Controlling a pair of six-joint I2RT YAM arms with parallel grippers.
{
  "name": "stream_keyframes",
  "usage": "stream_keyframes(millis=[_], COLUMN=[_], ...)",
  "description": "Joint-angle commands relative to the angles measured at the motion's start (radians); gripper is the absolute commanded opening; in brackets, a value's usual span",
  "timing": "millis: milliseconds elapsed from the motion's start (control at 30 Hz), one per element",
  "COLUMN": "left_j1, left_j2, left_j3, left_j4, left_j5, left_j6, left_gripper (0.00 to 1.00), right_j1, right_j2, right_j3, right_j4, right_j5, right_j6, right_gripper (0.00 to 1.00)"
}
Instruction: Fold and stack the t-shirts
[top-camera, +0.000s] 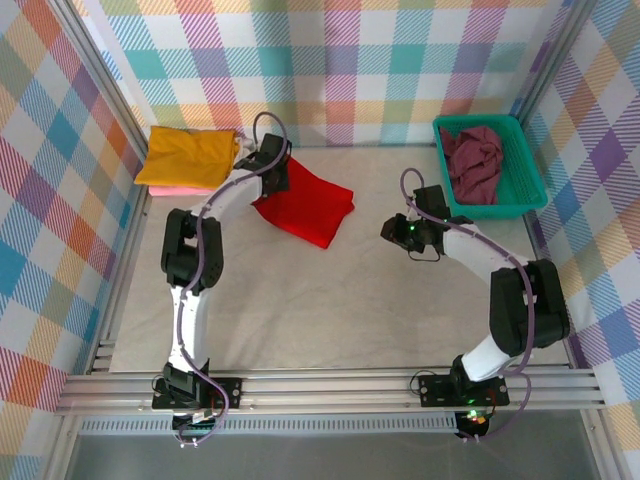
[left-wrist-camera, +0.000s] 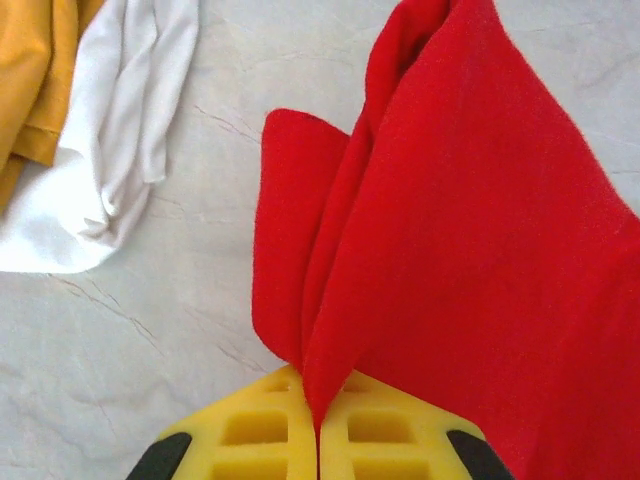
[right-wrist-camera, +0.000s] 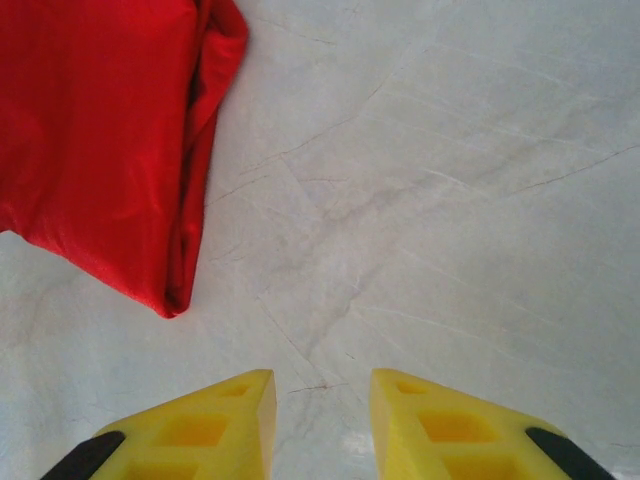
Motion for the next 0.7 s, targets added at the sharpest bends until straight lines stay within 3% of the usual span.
stream_keyframes(millis=[0,300,367,500,667], left_j1=[0.032,0.103,0.113,0.143,0.195], left_j2=[0.039,0.11,0.113,0.153,0.184], left_j3=[0.118,0.342,0.382,0.529,0.649], left_j4=[-0.031,-0.046,-0.045,-0.097,-0.124], left_j5=[-0.066,-0.001,0.005,0.052,0.117], left_j6=[0.057,0.08,0.103,0.163,0.22], left_gripper=[0.0,0.0,0.0,0.0,0.0], right_j1=[-0.009,-0.001,0.015,0.043,0.097], right_j2=[-0.033,-0.07,-0.112,-0.186,-0.215], right_j3=[0.005,0.008,-0.019,-0.07,-0.084], right_j4=[-0.028,-0.03,0.02,0.122,0.198], right_j5=[-0.003,-0.057,-0.098,-0.22,-0.31], right_j6=[-0.024,-0.071,-0.122,-0.186,-0.205], right_gripper=[0.3,0.33,0.41,0.68,0.77])
